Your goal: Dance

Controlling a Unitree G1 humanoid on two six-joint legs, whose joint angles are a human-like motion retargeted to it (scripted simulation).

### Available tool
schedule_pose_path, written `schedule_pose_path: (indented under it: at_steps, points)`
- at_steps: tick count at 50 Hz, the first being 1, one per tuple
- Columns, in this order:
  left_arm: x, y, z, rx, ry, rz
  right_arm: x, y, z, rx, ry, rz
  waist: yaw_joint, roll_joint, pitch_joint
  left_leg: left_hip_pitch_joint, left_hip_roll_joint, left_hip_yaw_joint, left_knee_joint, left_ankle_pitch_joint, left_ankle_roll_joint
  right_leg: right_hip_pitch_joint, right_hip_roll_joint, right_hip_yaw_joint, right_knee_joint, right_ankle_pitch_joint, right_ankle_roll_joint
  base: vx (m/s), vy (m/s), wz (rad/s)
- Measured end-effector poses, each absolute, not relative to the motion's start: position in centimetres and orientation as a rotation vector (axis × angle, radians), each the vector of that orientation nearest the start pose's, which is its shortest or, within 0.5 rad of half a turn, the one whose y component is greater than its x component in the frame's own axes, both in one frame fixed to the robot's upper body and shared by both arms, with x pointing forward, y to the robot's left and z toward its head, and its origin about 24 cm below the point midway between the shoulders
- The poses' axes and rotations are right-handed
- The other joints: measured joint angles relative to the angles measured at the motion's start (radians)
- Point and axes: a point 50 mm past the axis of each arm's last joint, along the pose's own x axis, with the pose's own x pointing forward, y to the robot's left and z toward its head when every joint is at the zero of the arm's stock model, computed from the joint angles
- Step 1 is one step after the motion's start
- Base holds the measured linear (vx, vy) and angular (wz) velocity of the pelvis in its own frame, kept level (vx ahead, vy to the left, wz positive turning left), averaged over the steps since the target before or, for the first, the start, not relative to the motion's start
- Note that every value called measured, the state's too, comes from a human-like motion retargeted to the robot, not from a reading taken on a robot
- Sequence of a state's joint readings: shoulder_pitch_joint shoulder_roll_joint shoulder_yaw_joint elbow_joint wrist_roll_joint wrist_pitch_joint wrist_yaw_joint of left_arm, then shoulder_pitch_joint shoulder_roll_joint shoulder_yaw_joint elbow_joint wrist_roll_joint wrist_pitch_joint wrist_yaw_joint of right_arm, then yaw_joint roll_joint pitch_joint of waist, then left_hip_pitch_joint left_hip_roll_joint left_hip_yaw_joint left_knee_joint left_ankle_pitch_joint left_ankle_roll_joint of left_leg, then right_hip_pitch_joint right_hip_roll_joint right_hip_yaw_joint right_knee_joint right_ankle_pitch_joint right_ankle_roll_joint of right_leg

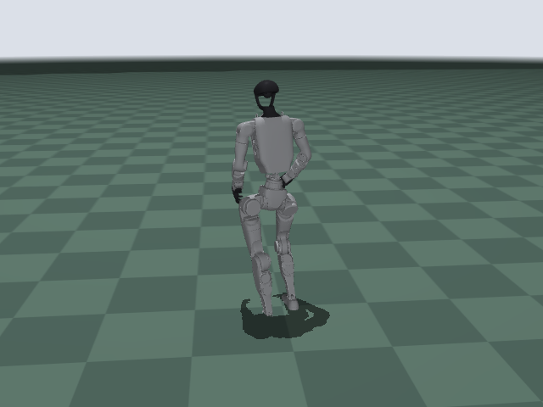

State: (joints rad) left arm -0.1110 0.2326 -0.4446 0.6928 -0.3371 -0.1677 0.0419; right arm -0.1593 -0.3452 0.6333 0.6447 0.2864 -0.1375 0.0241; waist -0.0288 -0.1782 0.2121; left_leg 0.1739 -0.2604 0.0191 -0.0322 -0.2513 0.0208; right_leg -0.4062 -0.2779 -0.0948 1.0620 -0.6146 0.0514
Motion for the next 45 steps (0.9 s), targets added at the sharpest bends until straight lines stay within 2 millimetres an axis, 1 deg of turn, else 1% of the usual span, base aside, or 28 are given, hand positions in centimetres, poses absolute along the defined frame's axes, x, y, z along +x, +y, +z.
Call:
schedule_pose_path:
  at_steps: [2,3,4,7,10,13,15,18,20,21,24,30,32,33,35,38,40,42,45]
  points:
    - [21.8,15.1,-8.9,0.1,0.553,-0.177,21.6,-13.7,-8.2,-0.274,0.53,0.451,0.001,-0.01,0.001,-0.003,-0.004,-0.011,-0.003,0.012,-0.002,0.006,0.02,0.03,-0.054,0.005,0.01,0.02,-0.04,0.58]
    - [21.9,15.7,-9.3,0.121,0.576,-0.161,21.6,-13.6,-8.4,-0.277,0.541,0.456,0.0,0.005,-0.006,-0.019,0.02,-0.017,0.002,0.006,-0.007,0.016,0.056,0.026,-0.107,0.021,0.007,0.04,-0.06,0.54]
    - [21.6,16.1,-9.8,0.137,0.604,-0.151,21.3,-13.6,-8.7,-0.282,0.559,0.461,0.003,0.004,-0.007,-0.022,0.023,-0.022,0.003,0.01,-0.008,0.022,0.067,0.032,-0.13,0.026,0.007,0.03,-0.07,0.5]
    - [20.5,17.2,-11.1,0.185,0.692,-0.131,20.0,-13.7,-9.8,-0.296,0.621,0.476,0.019,-0.016,-0.003,-0.03,0.013,-0.037,0.021,0.012,-0.011,0.043,0.064,0.041,-0.161,0.019,0.001,0.03,-0.08,0.47]
    - [19.5,18.4,-12.1,0.226,0.771,-0.117,18.9,-13.9,-10.9,-0.318,0.68,0.498,0.036,-0.027,0.007,-0.08,0.016,-0.042,0.137,-0.036,-0.019,0.074,0.059,0.02,-0.19,0.013,-0.009,0.04,-0.1,0.54]
    - [18.7,19.4,-12.7,0.254,0.823,-0.108,17.9,-14.3,-11.7,-0.336,0.73,0.509,0.05,-0.028,0.027,-0.183,0.032,-0.01,0.379,-0.131,-0.034,0.11,0.058,-0.018,-0.204,0.003,-0.018,0.04,-0.09,0.71]
    - [18.4,20.1,-12.8,0.266,0.843,-0.102,17.4,-14.5,-12.1,-0.345,0.758,0.512,0.053,-0.019,0.039,-0.265,0.071,0.055,0.575,-0.207,-0.033,0.131,0.067,-0.054,-0.206,-0.007,-0.026,0.03,-0.06,0.94]
    - [18.2,20.7,-12.9,0.279,0.854,-0.096,16.7,-15.1,-12.6,-0.354,0.796,0.505,0.059,0.018,0.04,-0.359,0.179,0.156,0.807,-0.297,-0.015,0.145,0.101,-0.116,-0.212,-0.018,-0.04,0.04,-0.04,0.93]
    - [18.5,21.0,-12.7,0.283,0.85,-0.097,16.5,-15.7,-12.9,-0.362,0.819,0.494,0.072,0.083,0.011,-0.428,0.29,0.182,0.916,-0.355,-0.01,0.158,0.187,-0.164,-0.298,0.014,-0.061,0.07,-0.04,0.65]
    - [18.3,21.0,-12.8,0.283,0.853,-0.098,16.0,-15.9,-13.1,-0.361,0.837,0.49,0.075,0.091,0.011,-0.434,0.306,0.193,0.936,-0.367,-0.007,0.159,0.187,-0.177,-0.29,0.011,-0.063,0.05,-0.03,0.65]
    - [18.4,21.0,-12.7,0.288,0.849,-0.107,15.1,-16.7,-13.7,-0.359,0.884,0.471,0.078,0.112,-0.002,-0.427,0.328,0.214,0.915,-0.385,0.0,0.193,0.205,-0.213,-0.35,0.023,-0.071,0.09,-0.02,0.74]
    - [18.3,20.6,-12.9,0.303,0.851,-0.137,12.8,-17.4,-14.8,-0.328,0.975,0.44,0.067,0.12,-0.007,-0.351,0.303,0.235,0.788,-0.382,0.006,0.254,0.183,-0.266,-0.385,0.017,-0.073,0.08,0.0,0.71]
    - [18.3,20.5,-12.9,0.313,0.854,-0.151,12.2,-17.6,-15.0,-0.316,1.0,0.429,0.061,0.112,-0.005,-0.297,0.272,0.233,0.698,-0.361,0.01,0.288,0.169,-0.278,-0.413,0.02,-0.073,0.07,0.01,0.61]
    - [18.1,20.4,-13.0,0.317,0.858,-0.157,11.8,-17.6,-15.2,-0.311,1.013,0.425,0.06,0.113,-0.003,-0.292,0.274,0.232,0.701,-0.364,0.008,0.292,0.162,-0.285,-0.399,0.017,-0.071,0.05,0.02,0.55]
    - [18.3,20.3,-13.0,0.33,0.857,-0.17,11.3,-17.9,-15.3,-0.304,1.03,0.415,0.055,0.101,-0.001,-0.231,0.237,0.224,0.591,-0.333,0.014,0.324,0.151,-0.293,-0.432,0.018,-0.073,0.07,0.02,0.52]
    - [18.0,20.1,-13.2,0.345,0.864,-0.186,10.4,-18.0,-15.7,-0.295,1.06,0.408,0.055,0.098,0.009,-0.216,0.234,0.217,0.596,-0.337,0.008,0.337,0.129,-0.308,-0.396,0.009,-0.07,0.02,0.03,0.47]
    - [18.4,20.1,-13.0,0.356,0.857,-0.192,10.3,-18.2,-15.7,-0.294,1.067,0.399,0.051,0.083,0.008,-0.148,0.195,0.205,0.458,-0.285,0.012,0.366,0.123,-0.316,-0.438,0.015,-0.075,0.07,0.02,0.45]
    - [18.2,19.9,-13.1,0.364,0.859,-0.198,9.8,-18.3,-15.9,-0.296,1.082,0.397,0.055,0.079,0.02,-0.138,0.193,0.202,0.471,-0.286,0.007,0.376,0.103,-0.324,-0.409,0.013,-0.069,-0.01,0.04,0.41]
    - [18.4,19.7,-13.1,0.376,0.849,-0.206,9.6,-18.6,-15.9,-0.302,1.091,0.389,0.057,0.072,0.029,-0.121,0.182,0.191,0.462,-0.285,0.002,0.391,0.086,-0.337,-0.391,0.005,-0.069,0.0,0.03,0.41]
